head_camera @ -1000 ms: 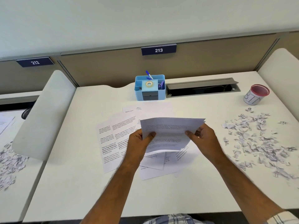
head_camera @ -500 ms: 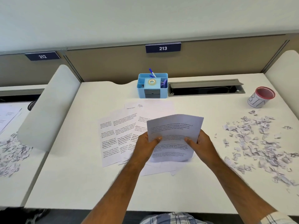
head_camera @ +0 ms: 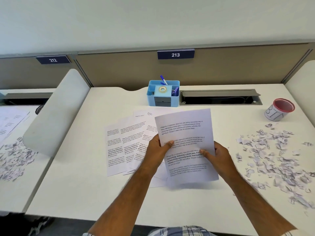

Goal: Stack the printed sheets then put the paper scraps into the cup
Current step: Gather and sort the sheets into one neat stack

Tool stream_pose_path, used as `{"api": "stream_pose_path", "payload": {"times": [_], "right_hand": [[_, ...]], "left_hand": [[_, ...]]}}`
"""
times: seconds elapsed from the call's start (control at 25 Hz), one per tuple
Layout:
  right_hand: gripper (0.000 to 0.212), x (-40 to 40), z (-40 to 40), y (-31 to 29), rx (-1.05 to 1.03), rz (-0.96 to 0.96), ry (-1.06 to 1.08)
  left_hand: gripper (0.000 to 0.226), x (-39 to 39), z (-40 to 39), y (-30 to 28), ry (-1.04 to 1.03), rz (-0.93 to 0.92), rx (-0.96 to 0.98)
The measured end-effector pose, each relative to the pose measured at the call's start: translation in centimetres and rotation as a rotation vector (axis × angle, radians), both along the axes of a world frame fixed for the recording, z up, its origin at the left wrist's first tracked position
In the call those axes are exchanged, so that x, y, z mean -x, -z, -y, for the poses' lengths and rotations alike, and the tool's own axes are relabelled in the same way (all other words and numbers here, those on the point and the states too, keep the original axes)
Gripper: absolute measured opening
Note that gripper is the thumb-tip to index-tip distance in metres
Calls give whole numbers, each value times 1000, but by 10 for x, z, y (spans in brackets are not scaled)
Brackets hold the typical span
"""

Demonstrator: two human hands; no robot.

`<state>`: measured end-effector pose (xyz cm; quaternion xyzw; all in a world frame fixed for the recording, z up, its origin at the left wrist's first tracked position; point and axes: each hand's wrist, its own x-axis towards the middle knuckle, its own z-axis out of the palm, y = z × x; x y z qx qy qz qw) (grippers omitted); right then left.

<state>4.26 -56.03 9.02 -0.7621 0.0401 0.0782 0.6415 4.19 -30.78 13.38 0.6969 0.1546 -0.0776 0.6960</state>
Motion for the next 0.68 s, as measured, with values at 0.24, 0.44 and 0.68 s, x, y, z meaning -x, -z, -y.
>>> {"api": "stream_pose_path", "payload": {"times": [0.24, 0.44, 0.68], "right_hand": [[25, -10, 17, 15, 23, -18, 95], [24, -16, 28, 32, -28, -86, 164], [30, -24, 39, 53, -14, -149, 175]], "left_hand": [[41, -15, -29, 47, -95, -63, -390], [80, -24, -64, 79, -123, -293, -750], [98, -28, -76, 103, -10, -455, -989]]}}
